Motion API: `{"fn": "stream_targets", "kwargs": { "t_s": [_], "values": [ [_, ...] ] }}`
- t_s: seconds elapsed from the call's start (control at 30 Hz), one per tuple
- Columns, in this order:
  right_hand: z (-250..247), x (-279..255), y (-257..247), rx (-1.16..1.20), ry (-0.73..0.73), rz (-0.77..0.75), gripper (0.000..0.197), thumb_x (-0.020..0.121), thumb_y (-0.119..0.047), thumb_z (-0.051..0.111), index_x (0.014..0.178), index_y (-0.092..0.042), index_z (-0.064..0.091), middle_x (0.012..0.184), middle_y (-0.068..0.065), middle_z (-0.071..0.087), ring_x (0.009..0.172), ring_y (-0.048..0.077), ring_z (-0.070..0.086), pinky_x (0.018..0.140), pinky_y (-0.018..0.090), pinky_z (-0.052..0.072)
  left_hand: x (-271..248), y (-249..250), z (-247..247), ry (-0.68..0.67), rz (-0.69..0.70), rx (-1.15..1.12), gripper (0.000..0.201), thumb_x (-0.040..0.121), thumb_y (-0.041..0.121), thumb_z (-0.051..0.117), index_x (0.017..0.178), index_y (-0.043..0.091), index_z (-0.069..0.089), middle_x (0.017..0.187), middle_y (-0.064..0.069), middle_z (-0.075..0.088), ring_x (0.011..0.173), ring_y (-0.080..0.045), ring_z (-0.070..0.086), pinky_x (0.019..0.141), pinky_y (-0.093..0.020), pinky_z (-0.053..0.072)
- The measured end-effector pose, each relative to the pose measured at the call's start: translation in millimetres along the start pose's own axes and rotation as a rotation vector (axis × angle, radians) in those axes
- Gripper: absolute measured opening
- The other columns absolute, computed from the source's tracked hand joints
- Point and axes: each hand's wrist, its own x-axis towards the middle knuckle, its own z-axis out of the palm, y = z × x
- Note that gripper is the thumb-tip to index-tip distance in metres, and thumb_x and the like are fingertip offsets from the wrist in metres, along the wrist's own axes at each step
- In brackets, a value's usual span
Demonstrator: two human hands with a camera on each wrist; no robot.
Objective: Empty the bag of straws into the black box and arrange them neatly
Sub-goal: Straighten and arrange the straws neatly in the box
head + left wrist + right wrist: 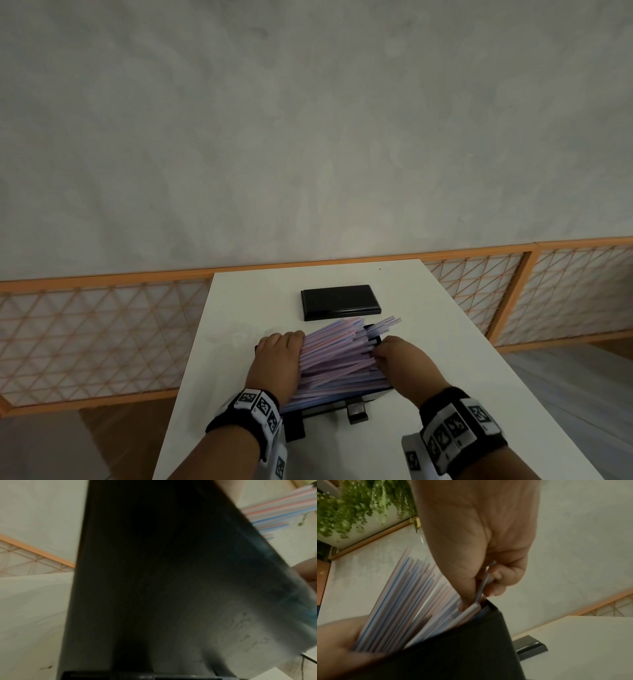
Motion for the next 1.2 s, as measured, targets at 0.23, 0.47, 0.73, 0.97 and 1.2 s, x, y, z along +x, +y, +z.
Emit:
{"fn": "stream_targets", "kwargs": {
  "t_s": [0.23,0.47,0.73,0.97,1.2],
  "values": [
    [-22.6,-1.5,14.0,0.117,-0.031,-0.016,0.021,0.093,-0.015,0.054,0.106,-0.015,0.071,0.113,0.000,0.063,0.108,0.013,0.055,0.079,0.010,0.029,-0.4,1.1,-0.7,0.022,-0.003,-0.002,0.055,0.042,0.015,0.080,0.094,0.018,0.061,0.076,0.003,0.065,0.066,-0.018,0.061,0.063,-0.033,0.052],
    [-0.8,10.3,-0.3,0.156,0.025,-0.109,0.018,0.086,-0.005,0.052,0.093,-0.012,0.067,0.097,-0.001,0.058,0.094,0.018,0.056,0.078,0.016,0.037,-0.3,0.4,-0.6,0.014,-0.001,-0.003,0.056,0.042,0.014,0.078,0.094,0.017,0.060,0.077,0.003,0.065,0.065,-0.018,0.061,0.062,-0.033,0.052],
    [24.5,1.3,1.9,0.738,0.476,0.099,0.015,0.095,-0.008,0.047,0.091,-0.019,0.054,0.095,0.001,0.058,0.091,0.007,0.056,0.069,0.013,0.039,1.2,-2.9,3.7,-0.003,-0.042,-0.010,0.054,0.040,0.013,0.077,0.091,0.019,0.061,0.075,0.005,0.064,0.064,-0.017,0.061,0.062,-0.033,0.052],
    [3.6,-37.1,-33.0,0.148,0.675,-0.438,0.023,0.081,-0.042,0.061,0.093,-0.023,0.056,0.096,-0.005,0.058,0.094,0.013,0.051,0.083,0.028,0.042,2.8,-5.8,9.7,0.025,-0.020,-0.004,0.051,0.044,0.019,0.074,0.093,0.022,0.061,0.077,0.008,0.065,0.066,-0.014,0.061,0.064,-0.031,0.051],
    [53.9,-25.3,-53.6,-0.397,0.123,-0.679,0.014,0.069,-0.032,0.049,0.069,-0.036,0.062,0.068,-0.016,0.058,0.057,0.003,0.055,0.053,0.015,0.047,0.7,-7.1,14.8,0.043,-0.002,0.031,0.038,0.061,0.022,0.047,0.098,0.028,0.046,0.077,0.012,0.063,0.067,-0.011,0.058,0.065,-0.025,0.049]
  ]
}}
